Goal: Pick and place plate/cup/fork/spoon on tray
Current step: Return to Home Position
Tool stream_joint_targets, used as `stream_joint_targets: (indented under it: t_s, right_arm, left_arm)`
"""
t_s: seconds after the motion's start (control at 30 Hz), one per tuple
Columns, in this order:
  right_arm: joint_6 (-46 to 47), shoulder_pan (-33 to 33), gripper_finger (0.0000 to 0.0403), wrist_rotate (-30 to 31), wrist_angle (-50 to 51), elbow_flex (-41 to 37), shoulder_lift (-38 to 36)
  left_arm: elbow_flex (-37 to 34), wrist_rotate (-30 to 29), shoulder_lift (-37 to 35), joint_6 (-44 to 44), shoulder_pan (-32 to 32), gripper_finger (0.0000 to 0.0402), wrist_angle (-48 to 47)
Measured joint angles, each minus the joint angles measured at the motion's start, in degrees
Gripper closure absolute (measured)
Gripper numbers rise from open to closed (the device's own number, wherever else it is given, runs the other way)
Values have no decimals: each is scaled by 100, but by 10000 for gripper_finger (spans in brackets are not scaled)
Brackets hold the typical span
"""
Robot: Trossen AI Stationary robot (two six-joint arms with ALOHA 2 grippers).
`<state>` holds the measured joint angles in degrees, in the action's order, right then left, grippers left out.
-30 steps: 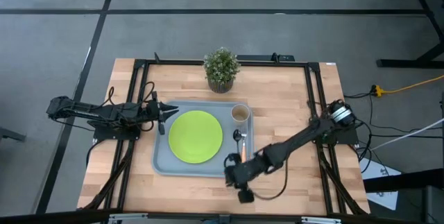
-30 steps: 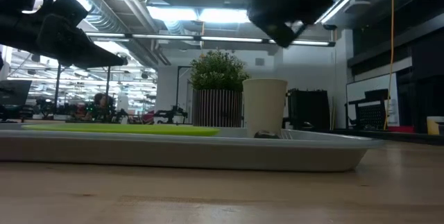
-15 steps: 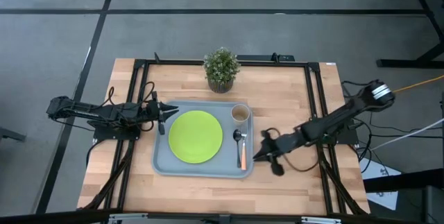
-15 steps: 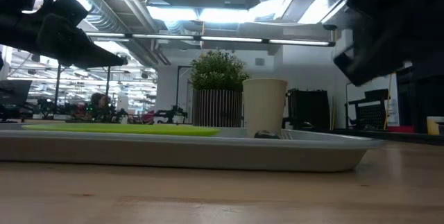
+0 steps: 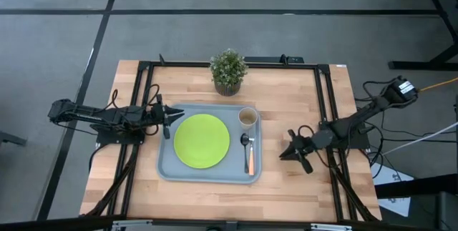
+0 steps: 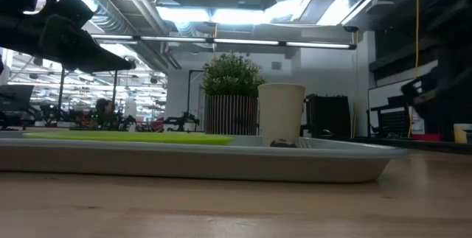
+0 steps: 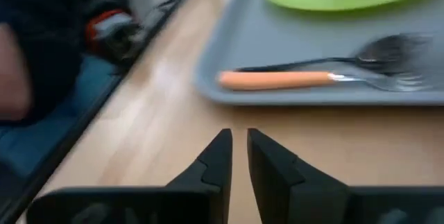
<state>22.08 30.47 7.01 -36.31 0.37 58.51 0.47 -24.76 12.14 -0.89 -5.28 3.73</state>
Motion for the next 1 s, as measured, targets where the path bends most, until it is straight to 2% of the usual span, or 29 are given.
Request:
stream_joint_targets:
  t_s: [0.13,0.27,0.33,0.53,0.67,1.0]
  right_arm:
    - [-159,622,351,109,-258,-2,-56]
    - [-290,1029,351,779,-395,-1,-53]
    - [-379,1052,351,1111,-520,-1,-44]
    - [-254,899,351,1126,-731,-1,-22]
    - [17,832,351,1480,-1038,-1,158]
    - [73,981,351,1451,-1486,-1,1020]
  left_arm:
    - [0,1,-2,0,0,348,2]
    - [0,3,0,0,0,348,2]
    - [0,8,0,-1,1,348,0]
    - [0,16,-1,-1,0,348,-2]
    - [0,19,-2,0,2,348,-4]
    - [0,19,-1,-1,2,348,-4]
